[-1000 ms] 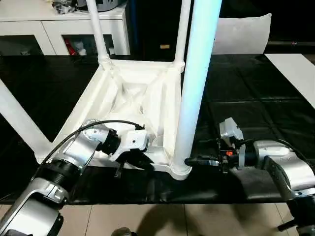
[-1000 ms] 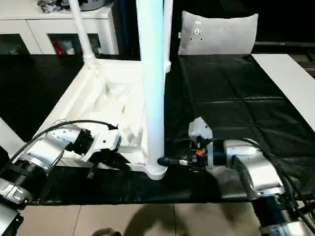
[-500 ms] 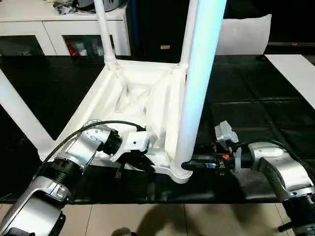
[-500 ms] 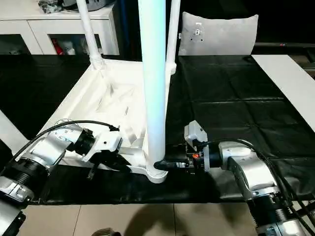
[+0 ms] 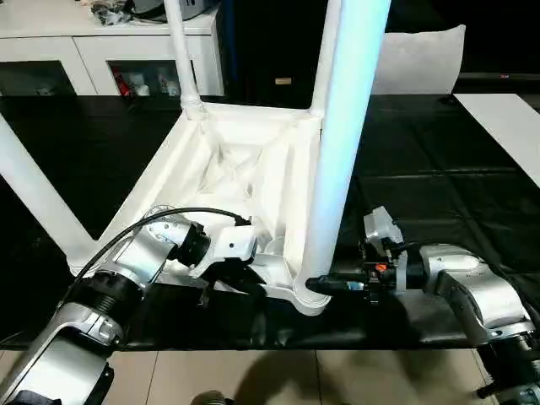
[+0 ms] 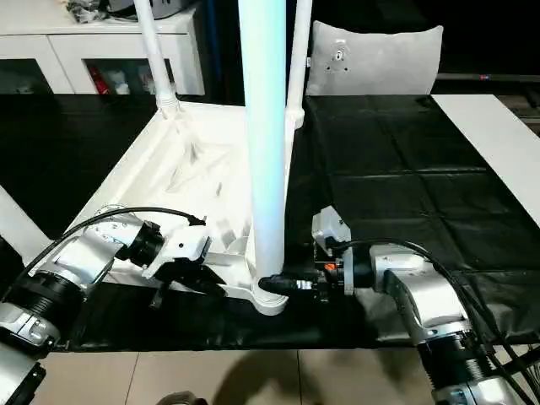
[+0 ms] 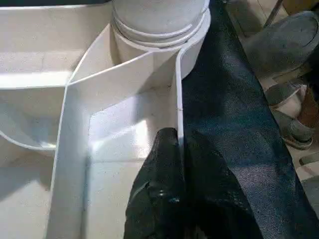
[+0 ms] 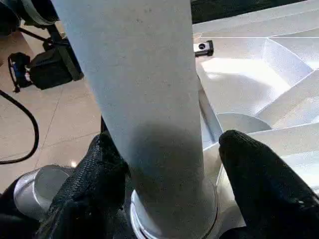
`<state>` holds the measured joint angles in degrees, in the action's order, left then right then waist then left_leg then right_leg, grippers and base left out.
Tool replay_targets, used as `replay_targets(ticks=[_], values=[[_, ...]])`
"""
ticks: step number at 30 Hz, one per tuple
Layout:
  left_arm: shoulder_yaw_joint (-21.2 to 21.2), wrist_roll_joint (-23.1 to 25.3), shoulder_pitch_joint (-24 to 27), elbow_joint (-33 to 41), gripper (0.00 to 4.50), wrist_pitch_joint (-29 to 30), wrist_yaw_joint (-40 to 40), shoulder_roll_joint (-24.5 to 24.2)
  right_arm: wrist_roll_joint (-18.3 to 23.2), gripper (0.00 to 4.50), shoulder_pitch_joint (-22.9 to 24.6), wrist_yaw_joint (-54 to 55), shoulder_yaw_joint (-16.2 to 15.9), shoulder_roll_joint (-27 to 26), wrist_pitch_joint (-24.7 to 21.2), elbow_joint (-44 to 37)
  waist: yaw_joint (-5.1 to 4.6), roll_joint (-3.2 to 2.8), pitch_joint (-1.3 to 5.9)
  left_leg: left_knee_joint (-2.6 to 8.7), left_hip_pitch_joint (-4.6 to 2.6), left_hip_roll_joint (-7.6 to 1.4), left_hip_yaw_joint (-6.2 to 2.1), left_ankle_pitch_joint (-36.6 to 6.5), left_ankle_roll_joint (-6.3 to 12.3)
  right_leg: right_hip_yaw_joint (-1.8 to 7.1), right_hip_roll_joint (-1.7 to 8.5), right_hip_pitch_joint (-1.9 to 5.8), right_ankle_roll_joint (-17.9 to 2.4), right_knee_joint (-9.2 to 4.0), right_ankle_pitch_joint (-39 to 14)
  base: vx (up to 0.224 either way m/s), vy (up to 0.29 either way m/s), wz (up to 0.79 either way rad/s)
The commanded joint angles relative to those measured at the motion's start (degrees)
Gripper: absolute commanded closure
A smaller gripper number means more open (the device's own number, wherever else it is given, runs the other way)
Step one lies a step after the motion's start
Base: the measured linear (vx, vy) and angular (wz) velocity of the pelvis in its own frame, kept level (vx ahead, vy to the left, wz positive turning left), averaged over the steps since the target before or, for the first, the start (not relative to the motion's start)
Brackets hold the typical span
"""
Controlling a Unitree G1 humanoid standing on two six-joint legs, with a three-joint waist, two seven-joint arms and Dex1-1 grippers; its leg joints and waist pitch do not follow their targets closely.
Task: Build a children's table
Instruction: Rotate leg to tighten
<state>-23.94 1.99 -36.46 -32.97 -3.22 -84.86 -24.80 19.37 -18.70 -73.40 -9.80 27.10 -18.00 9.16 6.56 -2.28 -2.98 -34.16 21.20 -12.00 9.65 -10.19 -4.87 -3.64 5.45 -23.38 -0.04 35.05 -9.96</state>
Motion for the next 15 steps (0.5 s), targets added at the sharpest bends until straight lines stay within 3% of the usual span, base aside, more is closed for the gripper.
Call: replay_targets(ticks=[1,3,6,12,15], values=[[-0.96,-0.53,-2.01,0.80,4.50,-1.82,-2.39,0.76,0.17,1.63,-1.14,0.45,-0.31,-0.15,-1.31,0.09,-0.31,0.60,3.97,4.20,-0.61,-0.79,0.35,-13.52,1.74,1.92,2.20,2.91,-11.86,-4.36,-15.66,0.000,0.000,0.00],[-0.89,-0.49,-2.03,0.66,4.50,-1.89,-2.40,0.65,0.46,1.63,-1.08,0.21,-0.37,0.02,-1.78,-0.07,-0.29,0.58,4.02,4.18,-0.58,-0.79,0.35,-13.40,1.81,1.90,2.13,2.93,-12.03,-4.28,-15.03,0.000,0.000,0.00],[-0.64,-0.56,-1.92,0.55,4.50,-1.53,-2.02,0.64,1.02,2.06,-0.78,0.03,-0.52,0.02,-2.62,-0.42,-0.32,0.61,3.97,4.23,-0.60,-0.80,0.34,-13.85,1.66,1.91,2.20,2.93,-12.11,-4.31,-15.25,0.000,0.000,0.00],[0.26,-1.05,-1.29,1.21,4.50,1.05,-0.19,1.17,2.22,2.44,0.73,1.02,-0.25,-0.71,-4.54,-1.78,-0.29,0.50,3.91,4.28,-0.63,-0.81,0.33,-13.98,1.44,1.94,2.26,2.89,-11.87,-4.42,-16.21,0.000,0.000,0.00],[0.91,-0.41,-0.82,2.79,4.50,5.42,3.69,1.80,-0.12,2.48,2.78,9.61,0.93,-3.91,-3.86,-2.44,-0.40,0.35,3.76,4.48,-0.70,-0.80,0.25,-15.04,0.69,1.98,2.28,2.75,-11.18,-4.58,-17.67,0.000,0.000,0.00]])
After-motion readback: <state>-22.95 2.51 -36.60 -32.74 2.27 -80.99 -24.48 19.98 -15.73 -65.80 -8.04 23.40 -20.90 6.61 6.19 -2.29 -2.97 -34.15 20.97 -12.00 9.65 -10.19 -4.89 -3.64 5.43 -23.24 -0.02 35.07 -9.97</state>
